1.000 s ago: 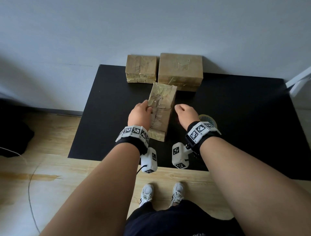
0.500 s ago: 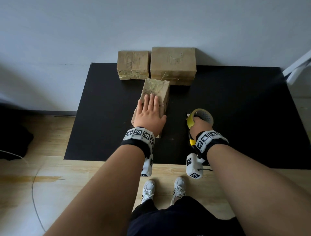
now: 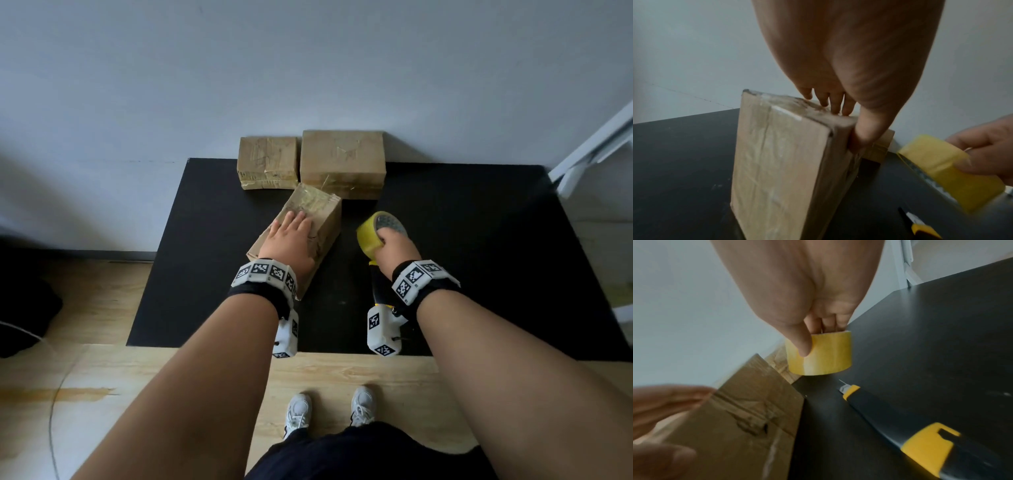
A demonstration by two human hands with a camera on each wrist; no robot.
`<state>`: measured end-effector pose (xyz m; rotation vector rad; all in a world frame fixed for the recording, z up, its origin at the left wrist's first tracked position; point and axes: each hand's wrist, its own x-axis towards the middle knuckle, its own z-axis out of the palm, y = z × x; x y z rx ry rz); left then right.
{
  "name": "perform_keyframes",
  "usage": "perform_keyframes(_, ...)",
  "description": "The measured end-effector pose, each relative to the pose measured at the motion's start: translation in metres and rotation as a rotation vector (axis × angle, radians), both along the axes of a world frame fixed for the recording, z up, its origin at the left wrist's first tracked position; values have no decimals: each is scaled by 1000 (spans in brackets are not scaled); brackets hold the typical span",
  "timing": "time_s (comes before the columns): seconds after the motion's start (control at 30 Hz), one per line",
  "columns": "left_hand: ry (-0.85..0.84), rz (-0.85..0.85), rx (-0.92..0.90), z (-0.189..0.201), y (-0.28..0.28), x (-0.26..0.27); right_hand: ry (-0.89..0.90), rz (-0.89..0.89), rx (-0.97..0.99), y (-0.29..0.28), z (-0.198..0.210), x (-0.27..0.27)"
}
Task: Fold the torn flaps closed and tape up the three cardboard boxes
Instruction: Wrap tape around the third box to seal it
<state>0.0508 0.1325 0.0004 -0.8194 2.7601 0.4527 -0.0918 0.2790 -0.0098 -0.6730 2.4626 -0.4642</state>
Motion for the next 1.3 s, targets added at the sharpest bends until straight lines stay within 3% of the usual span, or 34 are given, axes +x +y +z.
perform_keyframes(0.2,264,221,156,26,-4,-16,-36,-22,-226,-9,32,-1)
perform_keyframes(0.33,410,235,203,50,-2,-33,-74,-40,-358,-12,52,-1)
perform_keyframes(0.43,467,221,219,58,3,-43,-103,-9,-405,-17,62,1)
perform_keyframes(0.63,624,352,196,61,6,-48,-146,55,-390,-20,74,5)
perform_keyframes(0.87,539,364,148,69,5,-47,-263,182,-382,-14,87,8)
perform_keyframes(1.07,438,430,65,70,5,-47,-241,201,-395,-11,89,-1)
perform_keyframes(1.3,464,497,31,77,6,-52,-148,116,-187,2,71,-26)
